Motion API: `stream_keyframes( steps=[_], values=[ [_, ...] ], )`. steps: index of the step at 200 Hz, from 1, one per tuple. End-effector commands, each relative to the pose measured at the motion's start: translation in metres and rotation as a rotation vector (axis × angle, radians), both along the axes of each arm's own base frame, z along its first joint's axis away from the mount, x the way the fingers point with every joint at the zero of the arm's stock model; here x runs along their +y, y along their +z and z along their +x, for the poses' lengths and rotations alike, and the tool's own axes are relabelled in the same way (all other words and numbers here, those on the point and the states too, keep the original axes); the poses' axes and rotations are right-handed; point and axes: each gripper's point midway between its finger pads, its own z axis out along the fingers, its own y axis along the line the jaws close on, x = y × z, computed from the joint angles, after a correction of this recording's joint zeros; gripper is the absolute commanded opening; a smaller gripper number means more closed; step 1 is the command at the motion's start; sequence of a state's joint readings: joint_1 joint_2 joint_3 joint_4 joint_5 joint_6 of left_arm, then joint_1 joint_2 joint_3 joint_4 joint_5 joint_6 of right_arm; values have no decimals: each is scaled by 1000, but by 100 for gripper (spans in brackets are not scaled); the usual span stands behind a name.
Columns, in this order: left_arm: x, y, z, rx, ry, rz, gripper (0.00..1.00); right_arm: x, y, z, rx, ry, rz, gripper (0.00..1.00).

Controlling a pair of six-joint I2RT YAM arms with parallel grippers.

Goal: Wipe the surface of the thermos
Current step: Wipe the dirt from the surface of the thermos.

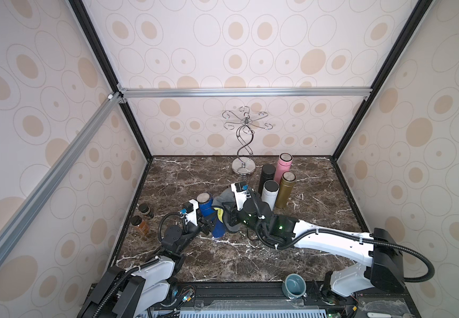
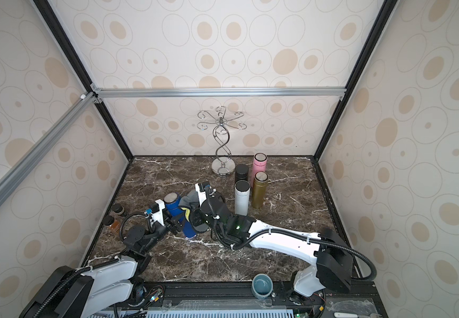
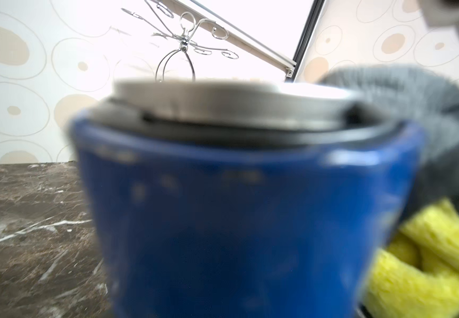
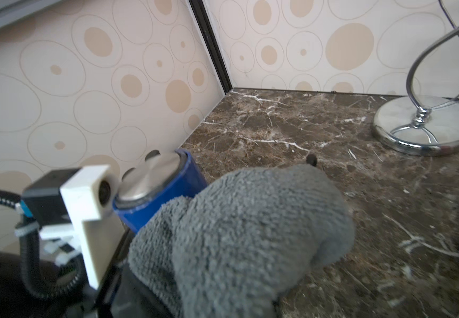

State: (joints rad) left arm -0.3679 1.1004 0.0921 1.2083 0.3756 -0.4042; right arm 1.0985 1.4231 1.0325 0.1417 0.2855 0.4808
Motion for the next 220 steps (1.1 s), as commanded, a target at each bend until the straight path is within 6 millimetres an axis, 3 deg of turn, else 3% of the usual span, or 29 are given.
stream_keyframes(
  steps=[1, 34, 59, 136, 160, 220],
  values=[
    [7, 54, 16, -117, 78, -78, 0, -9, -20, -26, 32, 80, -19, 0],
    [20, 75, 26, -121, 165, -105, 0, -10, -62, -65, 57, 138, -108, 0],
    [24, 86, 25, -129, 182, -114, 0, 5, -76, -73, 67, 164, -125, 0],
    [28, 88, 24, -97, 208, -129, 0, 84, -48, -45, -107, 193, -95, 0],
    [27, 89, 22, -100, 201, -133, 0, 94, -41, -39, -124, 181, -91, 0],
    [27, 98, 14, -122, 179, -160, 0, 85, -70, -23, -88, 76, -152, 0]
  ],
)
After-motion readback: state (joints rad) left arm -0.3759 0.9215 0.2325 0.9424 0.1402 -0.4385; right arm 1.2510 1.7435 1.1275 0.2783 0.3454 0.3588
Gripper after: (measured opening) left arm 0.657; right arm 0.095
